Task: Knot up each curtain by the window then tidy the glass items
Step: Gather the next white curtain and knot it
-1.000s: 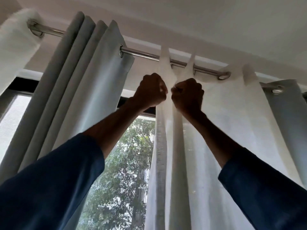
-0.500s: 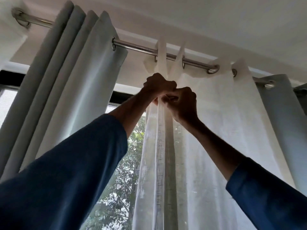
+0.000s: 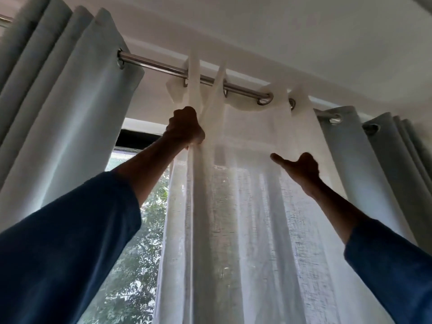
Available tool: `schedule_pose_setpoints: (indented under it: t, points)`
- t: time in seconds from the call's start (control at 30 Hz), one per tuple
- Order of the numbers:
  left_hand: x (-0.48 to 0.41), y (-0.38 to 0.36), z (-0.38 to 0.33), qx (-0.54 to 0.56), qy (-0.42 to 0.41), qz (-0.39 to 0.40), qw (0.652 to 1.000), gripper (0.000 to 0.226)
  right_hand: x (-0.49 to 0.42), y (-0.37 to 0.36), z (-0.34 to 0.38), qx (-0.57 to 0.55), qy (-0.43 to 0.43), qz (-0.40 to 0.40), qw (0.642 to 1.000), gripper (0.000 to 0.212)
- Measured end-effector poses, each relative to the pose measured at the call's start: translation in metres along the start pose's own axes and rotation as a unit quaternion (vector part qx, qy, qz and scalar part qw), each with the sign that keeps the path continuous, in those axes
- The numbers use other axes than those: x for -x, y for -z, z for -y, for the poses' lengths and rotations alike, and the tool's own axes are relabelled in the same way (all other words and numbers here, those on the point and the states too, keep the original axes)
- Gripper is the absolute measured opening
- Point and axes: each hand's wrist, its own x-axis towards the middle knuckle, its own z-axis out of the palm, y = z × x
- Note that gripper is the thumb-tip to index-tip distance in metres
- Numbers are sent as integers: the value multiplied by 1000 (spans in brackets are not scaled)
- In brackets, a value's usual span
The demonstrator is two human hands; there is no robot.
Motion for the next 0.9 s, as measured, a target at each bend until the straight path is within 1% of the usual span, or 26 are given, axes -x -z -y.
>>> schedule_pose_setpoints:
  t: [0.03,0.07,0.1,0.17,0.2,0.23,0.37,0.47,0.57,0.67,0.73,0.83,0.9]
  points:
    - [-1,1,1,0,-2,2,1000,43,-1,-1,-3,-16,-1,27,1000,85]
    - [-2,1,2,-1,-5,4,1000,44,0,-3,-5,-14,10,36,999,82]
    - [-2,0,2,-1,-7,4,1000,44,-1,-6,-8,1,31,27,999,75]
    - [-3,-1,3,-3,-13,2,1000,43,-2,-15,-7,44,77,-21,996,51]
    - [-3,-3,4,-5,-19,0,1000,42,2,-19,-2,64,96,-39,993,42]
    - [-2,-5,6,-9,-26,-2,1000,40,6,-22,4,80,112,-46,989,38]
    - [-3,-12,10,-25,-46,-24,998,35,22,-39,37,137,189,-47,971,32]
    - [-4,-12,12,-28,-61,-27,997,22,33,-52,61,139,234,-44,961,26]
    - [-6,-11,14,-32,-84,-24,996,20,50,-64,88,133,282,-51,949,24]
    - [-8,-10,17,-32,-104,-25,994,29,71,-78,114,137,351,-40,926,25]
    - [-5,-9,17,-39,-134,-13,990,27,85,-83,126,126,389,-37,912,20]
    - [4,-10,20,-57,-171,-8,984,31,92,-83,126,129,402,-35,906,17]
    - [12,-15,23,-48,-201,-16,978,46,92,-77,117,141,394,-35,907,19]
